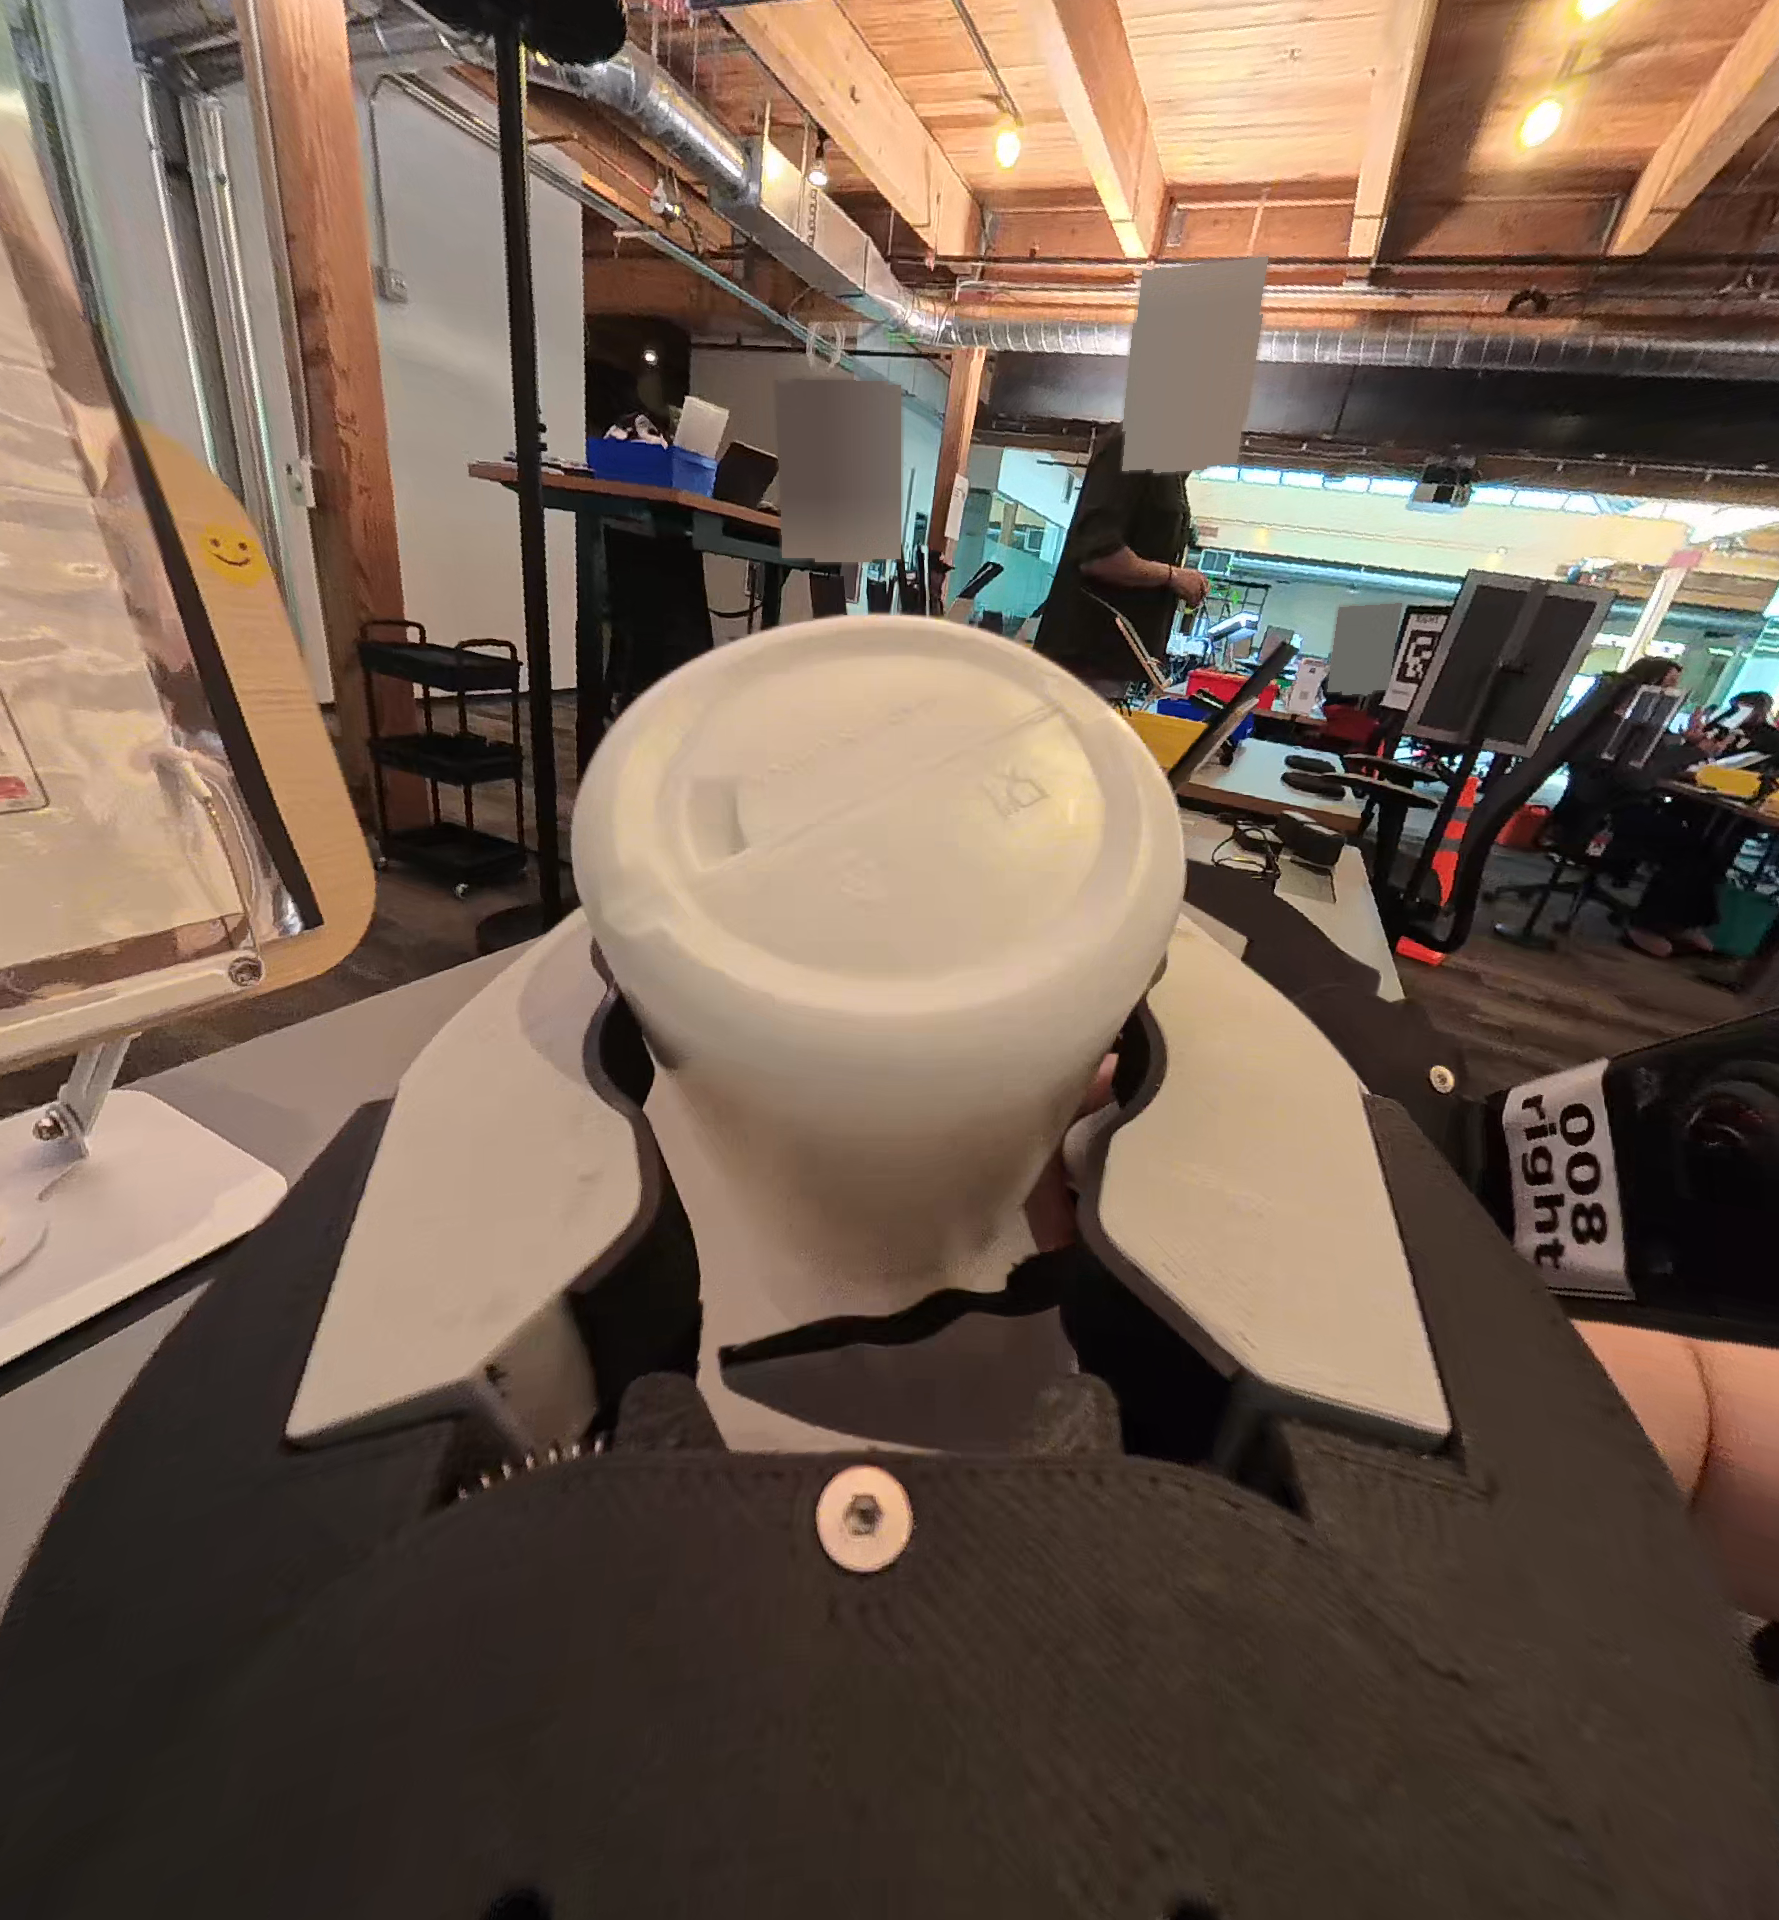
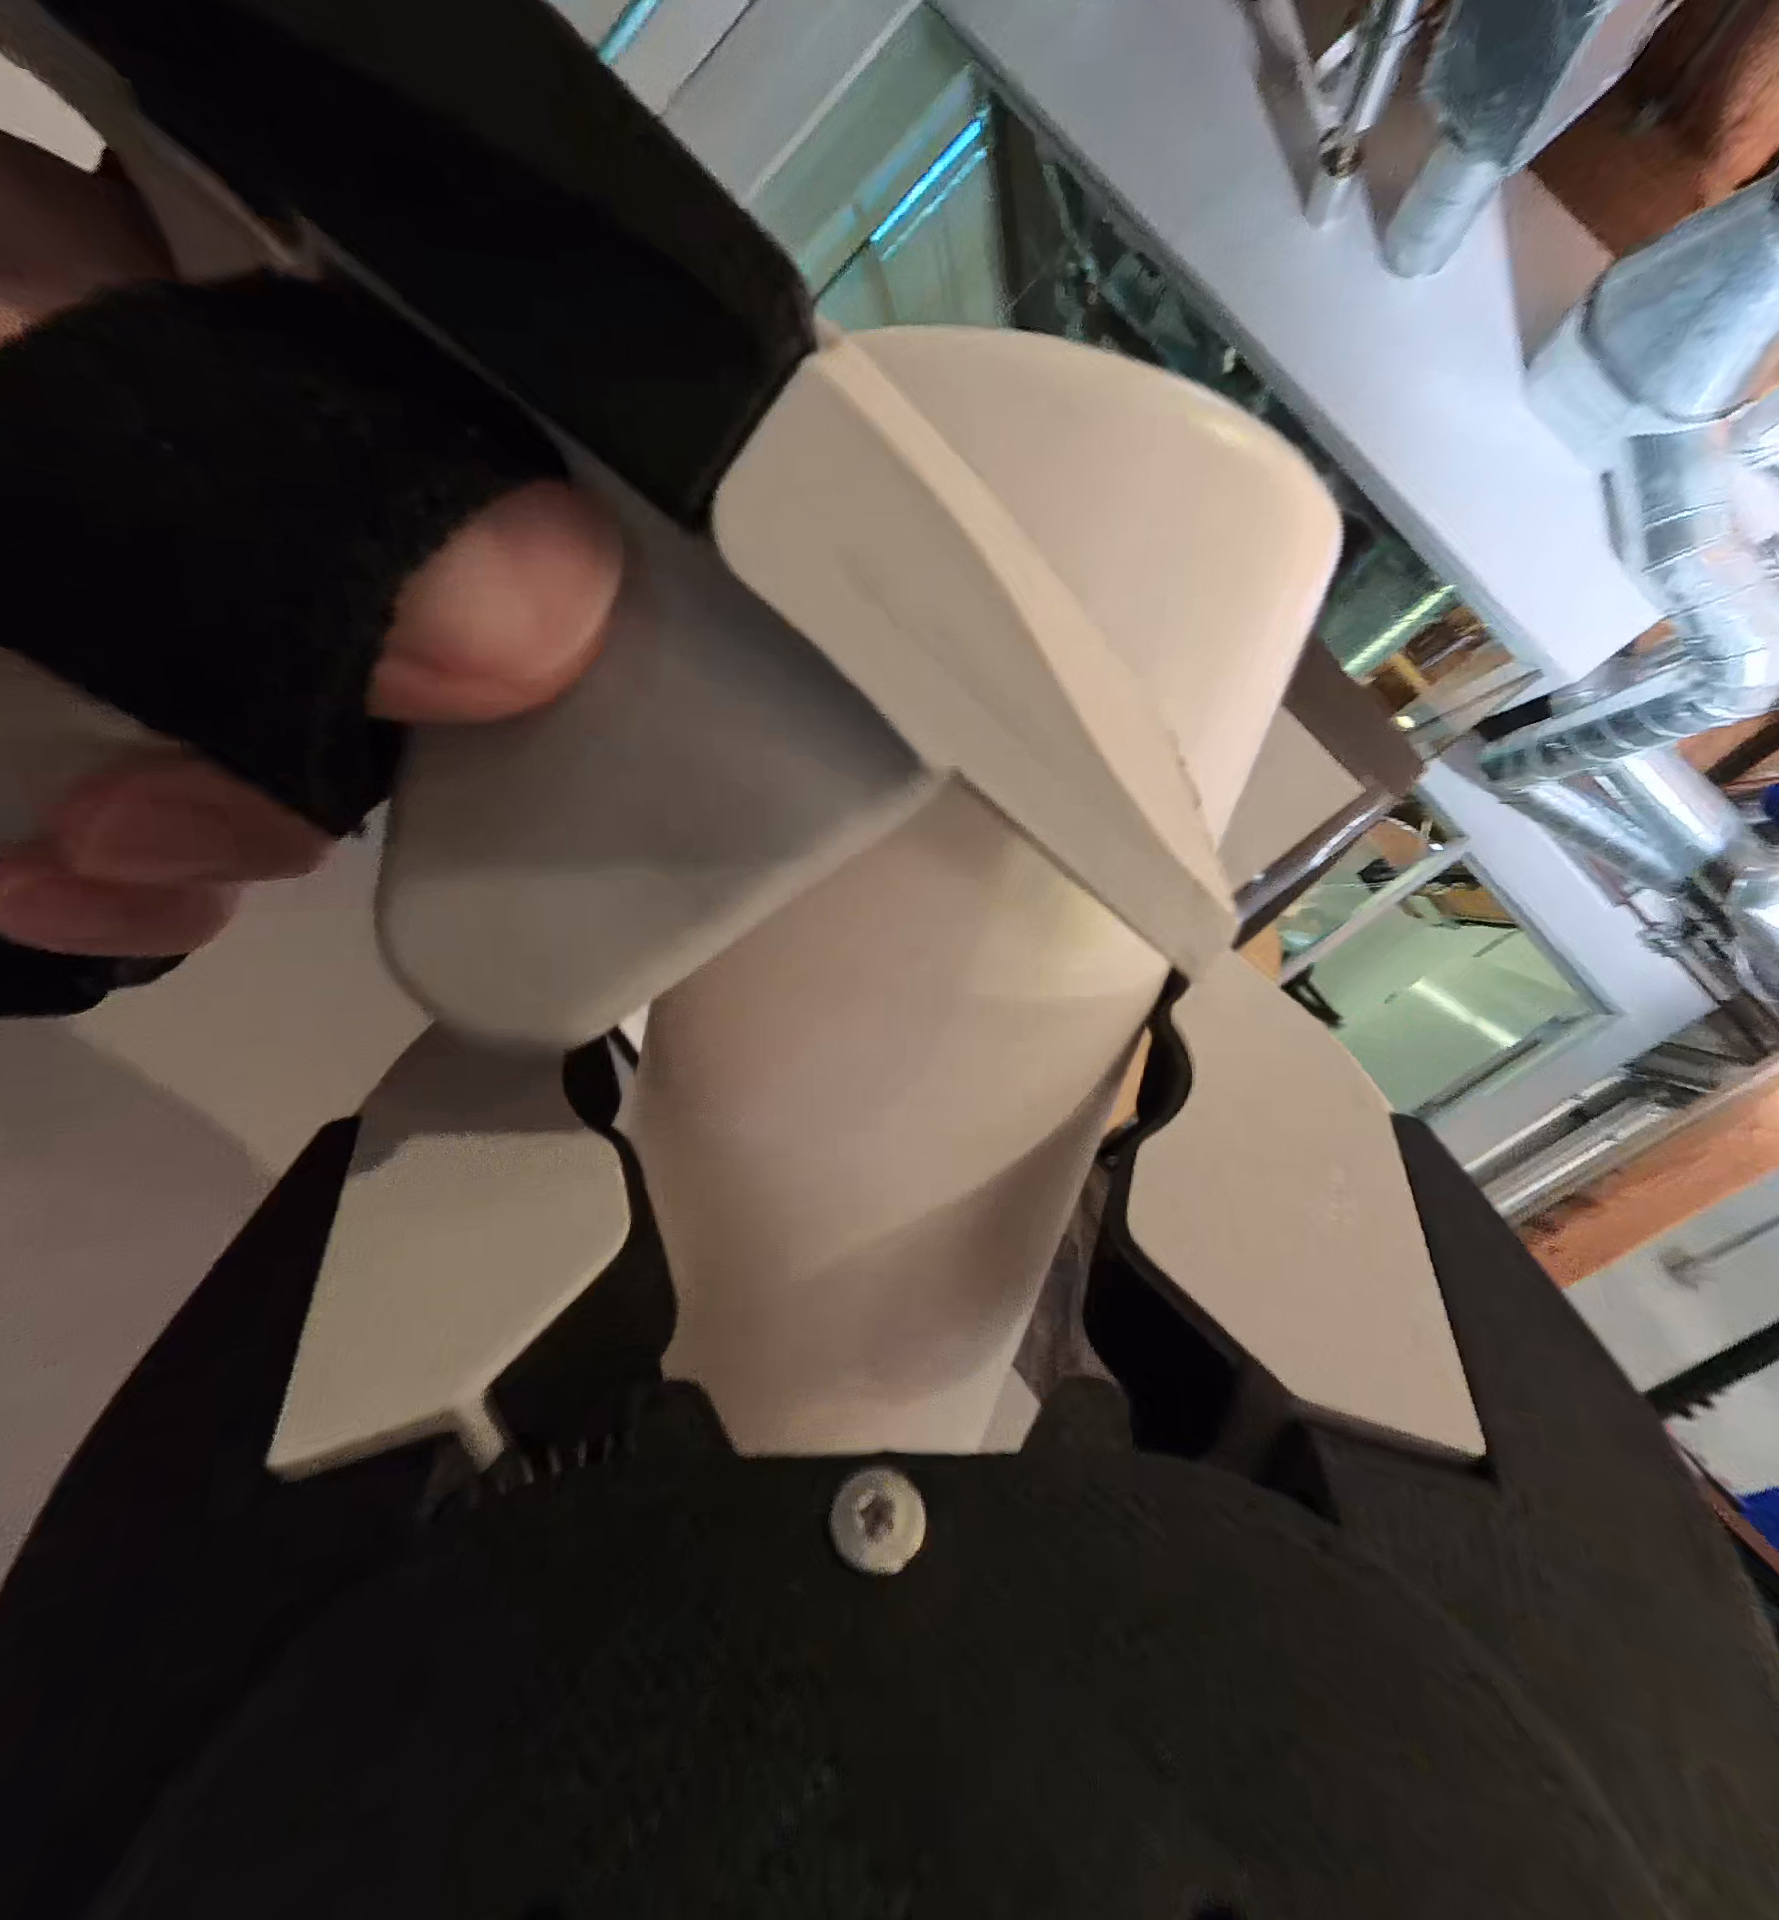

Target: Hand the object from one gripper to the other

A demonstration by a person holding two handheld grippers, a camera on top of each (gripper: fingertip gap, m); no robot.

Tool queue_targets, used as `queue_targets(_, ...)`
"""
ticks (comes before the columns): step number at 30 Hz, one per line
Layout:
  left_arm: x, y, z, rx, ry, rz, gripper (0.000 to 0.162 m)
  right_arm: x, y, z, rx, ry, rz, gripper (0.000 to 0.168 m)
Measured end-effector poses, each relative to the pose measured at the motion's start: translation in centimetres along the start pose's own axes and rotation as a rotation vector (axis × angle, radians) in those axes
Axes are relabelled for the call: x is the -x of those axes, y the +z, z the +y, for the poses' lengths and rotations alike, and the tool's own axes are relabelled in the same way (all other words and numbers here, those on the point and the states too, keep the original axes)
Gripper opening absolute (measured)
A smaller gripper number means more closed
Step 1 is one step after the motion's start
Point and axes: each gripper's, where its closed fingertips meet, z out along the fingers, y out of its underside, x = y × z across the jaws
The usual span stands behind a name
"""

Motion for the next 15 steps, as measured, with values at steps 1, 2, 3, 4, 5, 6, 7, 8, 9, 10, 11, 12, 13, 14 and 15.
queue_targets(1, 0.3, -0.2, -0.1, 0.003, -0.021, 0.002, 0.089, 0.3, 0.0, -0.1, -0.004, 0.004, -0.020, 0.101)
queue_targets(2, 0.7, -0.4, -0.5, -0.006, -0.053, 0.005, 0.089, 0.5, -0.1, -0.4, -0.018, 0.000, -0.041, 0.100)
queue_targets(3, 1.1, -0.7, -0.8, -0.016, -0.089, 0.012, 0.089, 0.8, -0.2, -0.7, -0.036, -0.008, -0.065, 0.100)
queue_targets(4, 1.6, -1.1, -1.1, -0.023, -0.125, 0.017, 0.089, 1.1, -0.3, -0.9, -0.048, -0.015, -0.089, 0.097)
queue_targets(5, 2.2, -1.5, -1.5, -0.037, -0.160, 0.022, 0.089, 1.4, -0.5, -1.1, -0.057, -0.017, -0.122, 0.094)
queue_targets(6, 2.7, -2.0, -2.0, -0.054, -0.190, 0.028, 0.088, 1.7, -0.7, -1.3, -0.065, -0.011, -0.162, 0.093)
queue_targets(7, 3.3, -2.4, -2.4, -0.065, -0.214, 0.025, 0.088, 1.8, -0.8, -1.5, -0.068, 0.012, -0.194, 0.093)
queue_targets(8, 3.9, -2.9, -2.8, -0.069, -0.234, 0.019, 0.088, 1.9, -1.1, -1.7, -0.081, 0.046, -0.237, 0.093)
queue_targets(9, 4.4, -3.4, -3.1, -0.073, -0.246, 0.014, 0.088, 2.2, -1.4, -2.2, -0.111, 0.075, -0.294, 0.093)
queue_targets(10, 4.9, -3.9, -3.5, -0.077, -0.252, 0.006, 0.088, 2.1, -1.8, -2.6, -0.151, 0.091, -0.331, 0.093)
queue_targets(11, 5.3, -4.4, -3.8, -0.079, -0.255, -0.005, 0.088, 1.6, -2.2, -2.8, -0.186, 0.095, -0.341, 0.093)
queue_targets(12, 5.7, -4.9, -4.1, -0.078, -0.255, -0.014, 0.088, 1.0, -2.5, -2.9, -0.214, 0.092, -0.340, 0.093)
queue_targets(13, 6.0, -5.4, -4.6, -0.093, -0.257, -0.019, 0.088, 0.0, -2.7, -2.8, -0.234, 0.094, -0.322, 0.093)
queue_targets(14, 6.2, -5.9, -5.2, -0.117, -0.264, -0.023, 0.087, -1.2, -2.7, -2.5, -0.246, 0.105, -0.289, 0.093)
queue_targets(15, 6.5, -6.4, -5.7, -0.135, -0.275, -0.026, 0.087, -2.2, -2.8, -2.1, -0.259, 0.120, -0.265, 0.092)
